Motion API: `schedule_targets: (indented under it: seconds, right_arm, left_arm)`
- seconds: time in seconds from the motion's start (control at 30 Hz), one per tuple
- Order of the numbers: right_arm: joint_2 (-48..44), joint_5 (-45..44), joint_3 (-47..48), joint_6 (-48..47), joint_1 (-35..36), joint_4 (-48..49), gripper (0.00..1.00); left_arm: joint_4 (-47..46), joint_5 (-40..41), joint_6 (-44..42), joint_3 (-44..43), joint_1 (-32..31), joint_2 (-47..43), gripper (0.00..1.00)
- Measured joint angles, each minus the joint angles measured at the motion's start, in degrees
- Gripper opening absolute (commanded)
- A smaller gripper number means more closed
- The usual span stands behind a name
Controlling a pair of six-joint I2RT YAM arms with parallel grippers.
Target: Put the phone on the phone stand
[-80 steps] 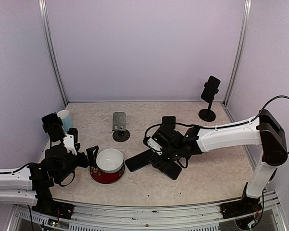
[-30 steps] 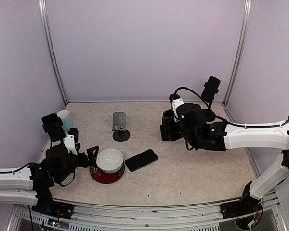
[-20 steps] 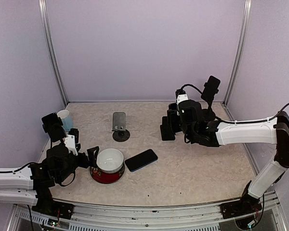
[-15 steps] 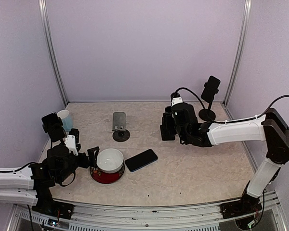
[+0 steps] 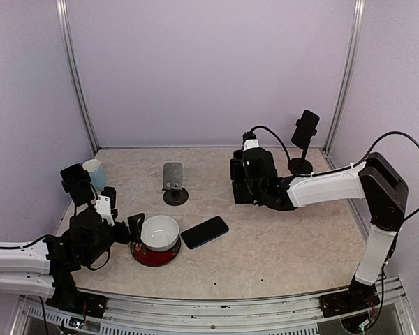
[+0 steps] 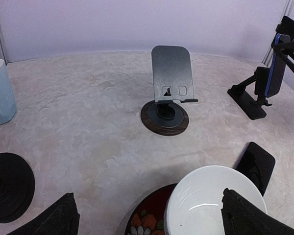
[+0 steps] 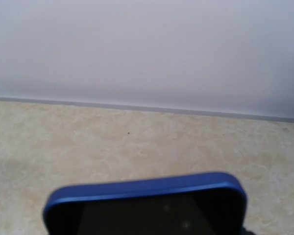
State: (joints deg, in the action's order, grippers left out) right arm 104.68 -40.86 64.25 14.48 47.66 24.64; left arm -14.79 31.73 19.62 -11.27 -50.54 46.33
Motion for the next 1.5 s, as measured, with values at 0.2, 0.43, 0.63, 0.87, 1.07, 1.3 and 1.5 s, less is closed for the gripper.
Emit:
schedule_targets:
  seconds: [0.2, 0.43, 0.63, 0.87, 1.07, 1.3, 1.5]
  right_arm:
    - [2.1, 1.4, 0.1, 2.0, -1.6, 0.4, 0.36]
    - [3.1, 2.6, 0.2, 3.8, -2.4, 0.5, 0.37]
    - [4.3, 3.7, 0.5, 5.2, -3.5, 0.5, 0.37]
    - [5.3, 4.0, 0.7, 6.8, -4.2, 0.9, 0.37]
    - [5.4, 4.0, 0.9, 7.5, -4.3, 0.9, 0.38]
    - [6.3, 5.2, 2.4, 7.7, -4.3, 0.7, 0.39]
    - [6.7, 5.3, 2.6, 7.8, -4.3, 0.7, 0.41]
  left_arm:
    - [-0.2, 0.0, 0.0, 0.0, 0.0, 0.1, 0.99]
    - [-0.2, 0.0, 0.0, 0.0, 0.0, 0.3, 0.99]
    - [-0.2, 0.0, -0.2, 0.0, 0.0, 0.7, 0.99]
    - [-0.3, 0.0, -0.3, 0.0, 0.0, 1.2, 0.99]
    - [-0.5, 0.0, -0.4, 0.0, 0.0, 2.2, 0.99]
    - [-0.7, 0.0, -0.4, 0.0, 0.0, 2.4, 0.99]
    - [-0.7, 0.0, -0.4, 0.0, 0.0, 2.4, 0.99]
